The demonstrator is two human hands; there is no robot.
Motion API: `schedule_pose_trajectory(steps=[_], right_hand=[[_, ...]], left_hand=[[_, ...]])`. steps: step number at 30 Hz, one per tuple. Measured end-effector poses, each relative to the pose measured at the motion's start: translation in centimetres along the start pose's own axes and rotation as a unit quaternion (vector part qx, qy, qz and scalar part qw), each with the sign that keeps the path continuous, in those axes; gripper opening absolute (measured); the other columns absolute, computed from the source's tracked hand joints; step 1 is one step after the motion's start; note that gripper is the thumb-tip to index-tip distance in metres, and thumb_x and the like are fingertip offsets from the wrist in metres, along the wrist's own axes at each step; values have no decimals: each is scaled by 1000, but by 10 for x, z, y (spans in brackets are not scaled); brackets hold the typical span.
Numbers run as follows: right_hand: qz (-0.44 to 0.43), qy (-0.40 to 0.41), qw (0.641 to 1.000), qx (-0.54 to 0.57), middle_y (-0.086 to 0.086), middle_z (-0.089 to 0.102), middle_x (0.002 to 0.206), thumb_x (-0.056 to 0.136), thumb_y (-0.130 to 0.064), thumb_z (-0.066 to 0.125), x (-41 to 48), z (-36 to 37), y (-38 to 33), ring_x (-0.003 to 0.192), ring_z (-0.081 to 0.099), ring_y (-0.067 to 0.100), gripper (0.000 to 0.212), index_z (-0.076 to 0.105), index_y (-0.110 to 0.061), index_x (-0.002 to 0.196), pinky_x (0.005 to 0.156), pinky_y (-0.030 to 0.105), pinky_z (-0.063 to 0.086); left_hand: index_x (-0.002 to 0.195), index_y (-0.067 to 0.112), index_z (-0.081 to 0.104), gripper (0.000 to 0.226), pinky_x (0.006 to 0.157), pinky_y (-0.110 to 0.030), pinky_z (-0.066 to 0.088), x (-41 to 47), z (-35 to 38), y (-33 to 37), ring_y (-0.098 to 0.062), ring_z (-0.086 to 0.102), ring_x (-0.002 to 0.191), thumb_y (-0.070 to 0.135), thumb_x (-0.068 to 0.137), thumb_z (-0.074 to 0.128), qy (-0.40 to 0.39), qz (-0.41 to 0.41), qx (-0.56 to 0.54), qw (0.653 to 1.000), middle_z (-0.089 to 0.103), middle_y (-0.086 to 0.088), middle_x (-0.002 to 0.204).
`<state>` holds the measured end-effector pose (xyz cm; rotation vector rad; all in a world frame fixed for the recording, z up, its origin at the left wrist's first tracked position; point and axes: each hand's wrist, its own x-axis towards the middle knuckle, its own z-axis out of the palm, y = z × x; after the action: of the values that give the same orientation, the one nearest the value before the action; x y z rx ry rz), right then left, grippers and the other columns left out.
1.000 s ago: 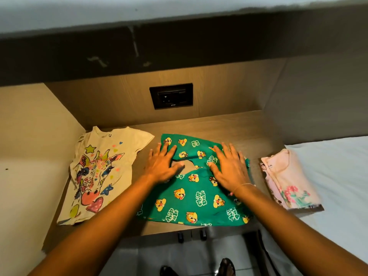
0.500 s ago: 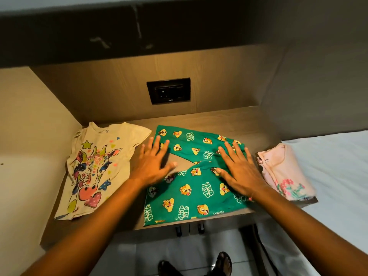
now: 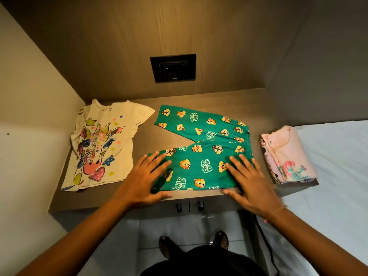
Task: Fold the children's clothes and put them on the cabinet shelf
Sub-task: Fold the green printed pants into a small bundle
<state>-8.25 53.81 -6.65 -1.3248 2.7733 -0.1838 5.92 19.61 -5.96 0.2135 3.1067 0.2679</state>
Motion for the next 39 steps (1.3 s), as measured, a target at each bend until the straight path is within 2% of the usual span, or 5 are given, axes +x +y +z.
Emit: schedule_pose_trajectory(steps=[7,12,22,31,39], right_hand=[[-44,109,992,40,4,63,130,89,-32,55,-33,12,2,123,56,33,33,70,-18,115,102,52,45],[-46,108,988,103,-5,74,102,77,-15,74,-42,-9,-2,96,69,23,16,75,-23,91,78,39,57],[175,110,959,197,-2,74,93,91,-41,61,6,-54,12,77,66,15,24,70,-27,108,59,31,52],[304,88,947,48,2,69,115,90,-41,63,49,-38,17,103,57,24,38,63,-26,125,81,38,50],[100,-51,993,44,-1,19,161,97,-56,35,14,-17,18,149,12,25,63,21,-29,153,122,43,9]], left_hand=[[108,18,72,36,92,-46,53,-48,7,18,-27,60,120,42,85,58,71,47,-22,996,65,-6,127],[92,31,67,15,76,-38,59,-53,-16,27,-10,68,95,40,86,57,52,-5,-161,986,71,11,100],[86,30,69,5,71,-41,60,84,-99,-12,-17,70,84,29,84,74,19,-222,-360,906,73,4,88],[125,23,62,45,88,-38,51,193,-72,-16,-25,62,109,43,85,70,9,-291,-223,930,67,-6,122],[154,28,-5,91,115,-52,-8,121,20,54,-32,-14,147,81,81,1,-85,-229,-41,969,-11,-9,162]])
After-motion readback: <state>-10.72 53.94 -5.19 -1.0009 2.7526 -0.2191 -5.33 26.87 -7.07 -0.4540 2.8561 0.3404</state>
